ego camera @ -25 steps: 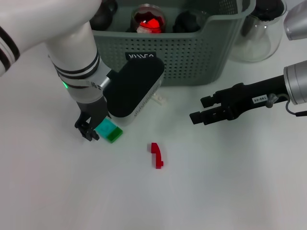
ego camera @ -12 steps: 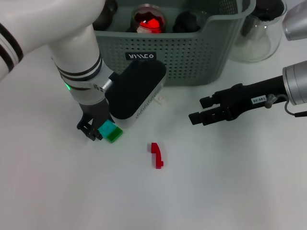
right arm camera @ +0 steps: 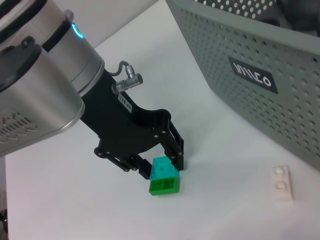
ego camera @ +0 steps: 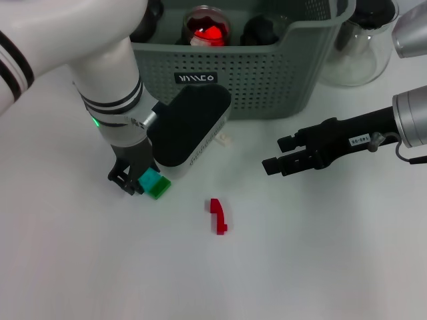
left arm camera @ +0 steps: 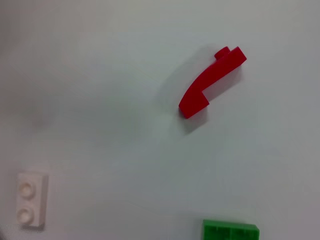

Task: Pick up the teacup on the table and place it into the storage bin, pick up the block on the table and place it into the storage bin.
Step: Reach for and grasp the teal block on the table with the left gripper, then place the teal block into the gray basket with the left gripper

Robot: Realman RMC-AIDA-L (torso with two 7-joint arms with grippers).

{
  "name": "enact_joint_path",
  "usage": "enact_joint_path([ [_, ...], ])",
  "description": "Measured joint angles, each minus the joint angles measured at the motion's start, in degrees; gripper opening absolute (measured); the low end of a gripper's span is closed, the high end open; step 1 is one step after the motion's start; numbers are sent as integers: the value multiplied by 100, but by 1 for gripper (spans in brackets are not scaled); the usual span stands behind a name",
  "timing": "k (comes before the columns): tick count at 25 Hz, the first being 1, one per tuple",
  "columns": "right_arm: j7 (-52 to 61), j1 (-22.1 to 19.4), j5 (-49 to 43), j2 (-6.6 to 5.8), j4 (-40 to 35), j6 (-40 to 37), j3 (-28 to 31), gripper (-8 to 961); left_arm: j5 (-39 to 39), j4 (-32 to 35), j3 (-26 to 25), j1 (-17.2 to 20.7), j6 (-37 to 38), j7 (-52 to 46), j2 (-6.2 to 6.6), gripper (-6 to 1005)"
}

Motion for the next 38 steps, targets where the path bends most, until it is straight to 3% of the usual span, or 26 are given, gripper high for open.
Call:
enact_joint_path([
  [7, 0, 0, -21, 0, -4, 0, 7, 792, 8, 79, -7, -6, 143, -171, -1, 495],
  [11, 0, 4, -29, -25, -22, -7, 6, 792, -37, 598, -404, 81, 567, -378, -2, 393],
  [13, 1, 18, -34, -46, -43, -39, 1, 792, -190, 1049, -931, 168, 921, -463, -5, 394],
  [14, 4, 36, -36, -84, -50, -74, -7, 792, -507, 1479, -1689, 245, 1328, -595, 5, 394],
  [15, 4, 36, -36, -84, -50, -74, -7, 792, -507, 1479, -1689, 245, 1328, -595, 5, 394],
  [21, 0, 123, -36, -175, -56, -260, -32, 792, -1787, 2220, -4300, 364, 2519, -1145, 37, 395],
  [24, -31, 149, -40, -228, -61, -303, -36, 791, -2570, 2515, -5210, 375, 2774, -1755, 63, 396],
  [26, -44, 151, -41, -261, -63, -307, -36, 791, -3090, 2688, -5557, 373, 2731, -2274, 95, 397],
  [28, -54, 151, -43, -284, -63, -317, -36, 791, -3583, 2784, -5678, 354, 2463, -2888, 155, 397],
  [31, -87, 151, -48, -322, -63, -387, -36, 791, -3794, 2744, -5437, 259, 1595, -3648, 244, 398],
  [33, -102, 150, -52, -361, -63, -452, -36, 791, -3646, 2511, -4990, 146, 855, -4111, 346, 398],
  [34, -103, 149, -54, -412, -64, -506, -36, 791, -3359, 2189, -4503, 2, 196, -4488, 469, 398],
  [35, -103, 149, -54, -412, -64, -506, -36, 791, -3359, 2189, -4503, 2, 196, -4488, 469, 399],
  [38, -104, 155, -62, -475, -70, -569, -36, 790, -2774, 1570, -3877, -326, -599, -5001, 657, 399],
])
